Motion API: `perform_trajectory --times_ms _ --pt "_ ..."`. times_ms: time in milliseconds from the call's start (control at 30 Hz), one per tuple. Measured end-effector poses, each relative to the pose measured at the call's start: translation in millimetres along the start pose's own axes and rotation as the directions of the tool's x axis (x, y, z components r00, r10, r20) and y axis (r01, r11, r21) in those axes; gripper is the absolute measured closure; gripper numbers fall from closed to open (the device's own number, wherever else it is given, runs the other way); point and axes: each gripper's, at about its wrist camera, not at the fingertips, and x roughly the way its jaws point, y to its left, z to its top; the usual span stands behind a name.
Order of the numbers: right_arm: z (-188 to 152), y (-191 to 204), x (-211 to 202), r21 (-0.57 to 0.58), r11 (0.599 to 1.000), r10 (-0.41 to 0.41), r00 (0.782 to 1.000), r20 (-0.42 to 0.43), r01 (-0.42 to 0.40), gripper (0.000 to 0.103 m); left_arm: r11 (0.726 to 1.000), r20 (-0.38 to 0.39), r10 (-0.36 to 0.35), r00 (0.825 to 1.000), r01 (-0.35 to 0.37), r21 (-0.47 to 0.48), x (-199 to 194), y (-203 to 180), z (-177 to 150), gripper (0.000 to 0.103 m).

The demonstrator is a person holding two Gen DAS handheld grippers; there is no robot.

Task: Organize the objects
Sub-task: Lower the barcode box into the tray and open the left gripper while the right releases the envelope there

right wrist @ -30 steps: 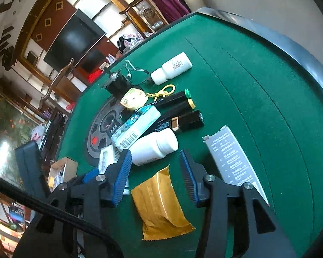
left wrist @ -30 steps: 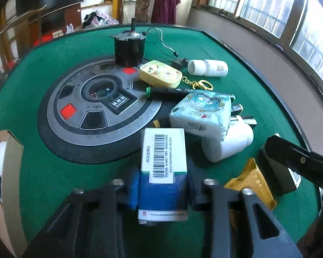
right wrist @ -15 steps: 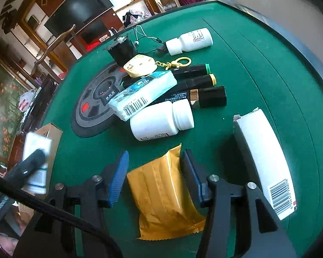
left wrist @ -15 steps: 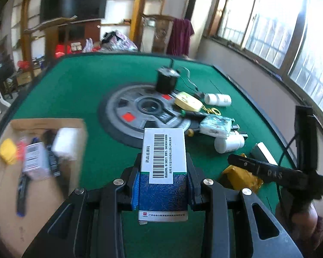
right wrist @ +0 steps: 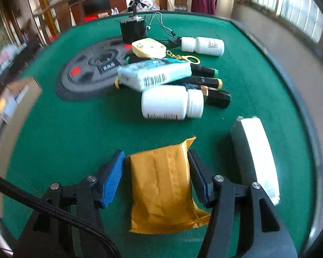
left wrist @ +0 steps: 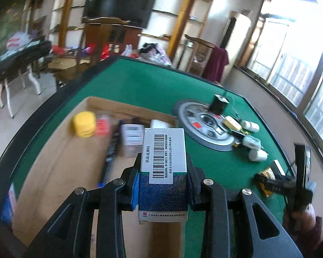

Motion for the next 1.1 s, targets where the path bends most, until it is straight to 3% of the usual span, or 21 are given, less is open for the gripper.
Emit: perform_trajectory --times_ms 133,233,433,567,767,833,967,1100 --pt "-10.6 6.5 -8.1 -0.023 1.000 -0.014 1.000 0.010 0.014 0.059 0.998 0.008 0.016 1.000 -0.015 -0.061 -5.1 31.9 -5.2 0.074" --pt "-13.9 9.5 -17.9 -0.017 1.000 0.000 1.000 0.029 0.000 0.059 0.995 0.010 0.024 1.000 -0.023 -0.092 -6.7 49.9 -8.9 0.074" --pt "-3.8 28.9 -45.5 0.007 0.990 0.137 0.987 0.083 -0.138 0.059 0.992 -0.012 0.040 0.999 -0.041 -0.121 -4.8 75.9 -14.9 0.074" --pt "12.4 63.8 -60.5 -0.026 0.963 0.269 0.959 0.086 -0.268 0.059 0.992 -0.042 0.037 0.998 -0.042 -0.118 2.3 81.7 -19.2 0.074" --pt "27.3 135.5 -56.3 -0.061 0.891 0.450 0.893 -0.010 -0.450 0.059 0.992 -0.093 0.062 0.994 -0.071 -0.105 11.7 91.7 -20.0 0.074" --pt "30.6 160.1 -47.9 -0.070 0.872 0.482 0.874 -0.053 -0.485 0.059 0.992 -0.105 0.046 0.993 -0.058 -0.108 12.0 94.3 -20.0 0.074" --pt "35.0 203.4 -30.5 -0.101 0.861 0.488 0.866 -0.106 -0.498 0.059 0.993 -0.115 -0.032 0.993 0.019 -0.117 10.5 89.4 -20.1 0.074" --pt "42.9 228.3 -8.8 -0.059 0.852 0.507 0.847 -0.158 -0.521 0.059 0.990 -0.156 -0.092 0.983 0.074 -0.119 20.7 81.8 -22.3 0.074"
